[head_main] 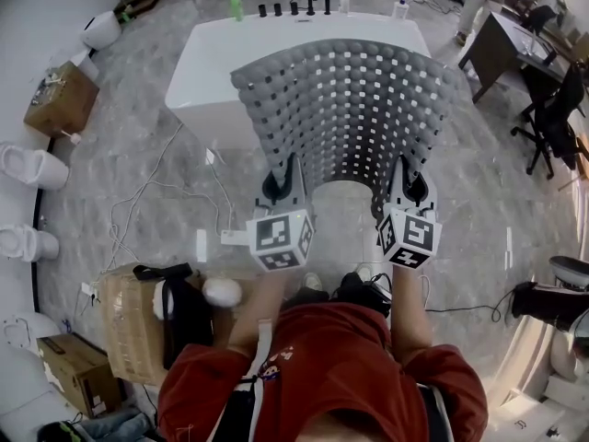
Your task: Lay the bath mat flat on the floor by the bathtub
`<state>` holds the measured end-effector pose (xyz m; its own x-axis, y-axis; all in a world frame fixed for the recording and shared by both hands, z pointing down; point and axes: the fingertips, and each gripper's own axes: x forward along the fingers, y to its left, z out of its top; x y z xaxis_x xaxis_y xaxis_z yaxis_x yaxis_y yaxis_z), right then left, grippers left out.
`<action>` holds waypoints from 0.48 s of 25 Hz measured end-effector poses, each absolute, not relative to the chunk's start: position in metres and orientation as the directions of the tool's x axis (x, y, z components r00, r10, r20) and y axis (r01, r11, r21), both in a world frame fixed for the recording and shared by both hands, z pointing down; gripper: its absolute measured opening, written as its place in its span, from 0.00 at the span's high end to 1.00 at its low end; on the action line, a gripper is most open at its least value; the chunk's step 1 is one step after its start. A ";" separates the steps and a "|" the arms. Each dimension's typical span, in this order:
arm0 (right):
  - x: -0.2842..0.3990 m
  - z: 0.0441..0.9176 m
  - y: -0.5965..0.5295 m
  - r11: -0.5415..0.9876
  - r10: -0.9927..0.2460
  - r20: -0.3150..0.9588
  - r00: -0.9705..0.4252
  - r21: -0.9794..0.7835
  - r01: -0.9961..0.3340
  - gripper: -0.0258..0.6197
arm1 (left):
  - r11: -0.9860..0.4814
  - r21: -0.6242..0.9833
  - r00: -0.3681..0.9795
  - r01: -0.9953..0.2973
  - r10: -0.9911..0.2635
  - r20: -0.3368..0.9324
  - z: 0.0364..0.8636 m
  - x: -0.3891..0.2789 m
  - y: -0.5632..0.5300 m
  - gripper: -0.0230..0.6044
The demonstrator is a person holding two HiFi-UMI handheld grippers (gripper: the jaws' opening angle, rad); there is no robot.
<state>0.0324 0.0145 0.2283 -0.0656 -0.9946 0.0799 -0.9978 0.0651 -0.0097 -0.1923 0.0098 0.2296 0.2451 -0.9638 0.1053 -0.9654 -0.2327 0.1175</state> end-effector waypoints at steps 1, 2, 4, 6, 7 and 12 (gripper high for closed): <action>0.036 0.230 0.010 0.065 -0.995 0.080 -0.066 -0.010 -0.998 0.87 | -0.233 0.116 0.245 -0.966 -0.964 0.106 0.230 -0.189 0.007 0.87; 0.041 0.230 0.006 0.065 -0.995 0.080 -0.065 -0.010 -0.998 0.87 | -0.233 0.115 0.245 -0.966 -0.964 0.106 0.230 -0.183 0.003 0.87; 0.053 0.231 -0.006 0.069 -0.994 0.078 -0.070 -0.017 -0.997 0.87 | -0.229 0.109 0.240 -0.967 -0.965 0.103 0.229 -0.171 -0.006 0.87; 0.066 0.233 -0.019 0.082 -0.994 0.076 -0.084 -0.026 -0.996 0.87 | -0.215 0.103 0.226 -0.971 -0.969 0.101 0.229 -0.158 -0.014 0.87; 0.073 0.234 -0.024 0.089 -0.993 0.075 -0.091 -0.029 -0.996 0.87 | -0.208 0.100 0.218 -0.973 -0.971 0.101 0.229 -0.151 -0.018 0.87; 0.111 0.235 -0.044 0.116 -0.990 0.079 -0.118 -0.029 -0.993 0.87 | -0.178 0.093 0.188 -0.980 -0.976 0.111 0.231 -0.114 -0.034 0.87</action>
